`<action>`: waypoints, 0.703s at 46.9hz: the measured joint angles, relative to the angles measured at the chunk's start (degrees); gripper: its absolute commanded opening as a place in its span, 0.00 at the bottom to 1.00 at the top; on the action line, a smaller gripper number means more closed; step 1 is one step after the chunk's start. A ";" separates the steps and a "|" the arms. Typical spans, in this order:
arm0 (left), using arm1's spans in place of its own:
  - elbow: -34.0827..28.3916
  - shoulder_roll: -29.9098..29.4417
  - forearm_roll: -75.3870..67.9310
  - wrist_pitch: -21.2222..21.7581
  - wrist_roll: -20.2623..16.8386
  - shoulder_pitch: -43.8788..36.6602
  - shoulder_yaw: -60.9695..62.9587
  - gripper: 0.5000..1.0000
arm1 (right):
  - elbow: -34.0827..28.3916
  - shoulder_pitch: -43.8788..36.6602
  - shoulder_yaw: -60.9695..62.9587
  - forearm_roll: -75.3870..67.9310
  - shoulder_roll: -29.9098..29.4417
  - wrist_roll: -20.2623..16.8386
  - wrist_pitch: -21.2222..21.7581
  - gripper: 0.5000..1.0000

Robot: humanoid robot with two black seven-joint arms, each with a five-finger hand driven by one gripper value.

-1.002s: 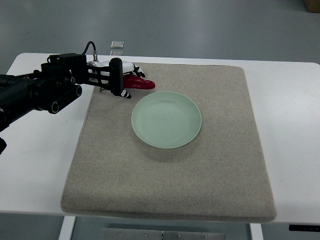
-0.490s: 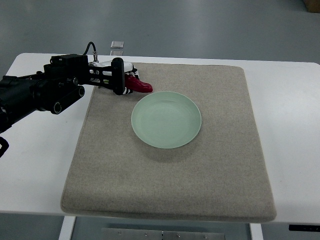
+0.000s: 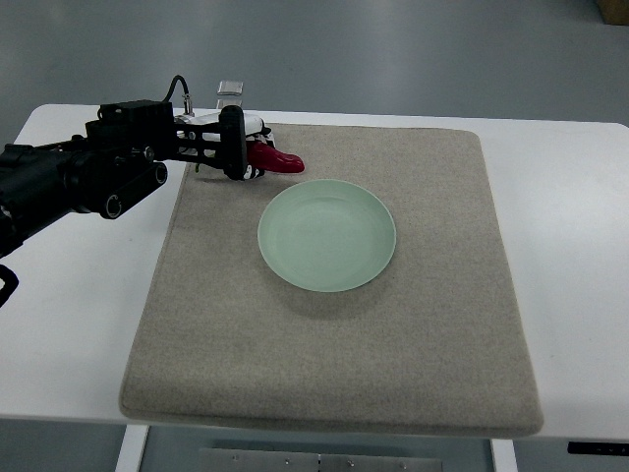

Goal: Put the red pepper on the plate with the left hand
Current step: 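Close the left hand's fingers around the red pepper and lift, then carry the held pepper over the green plate and lower it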

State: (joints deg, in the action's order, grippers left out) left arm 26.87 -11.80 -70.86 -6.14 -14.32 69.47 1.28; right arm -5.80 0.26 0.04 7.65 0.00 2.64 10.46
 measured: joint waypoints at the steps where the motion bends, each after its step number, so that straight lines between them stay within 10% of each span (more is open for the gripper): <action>1: 0.05 0.01 0.00 0.14 0.00 0.16 -0.14 0.00 | 0.00 0.00 0.01 0.00 0.00 0.00 0.00 0.86; 33: 17.57 -0.39 -1.13 2.01 -0.10 1.89 -1.55 0.00 | 0.00 0.00 0.03 0.00 0.00 -0.03 0.00 0.86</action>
State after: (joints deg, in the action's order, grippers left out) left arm 44.44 -12.19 -71.99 -4.13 -14.42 71.36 -0.27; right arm -5.80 0.27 0.06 7.65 0.00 2.61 10.46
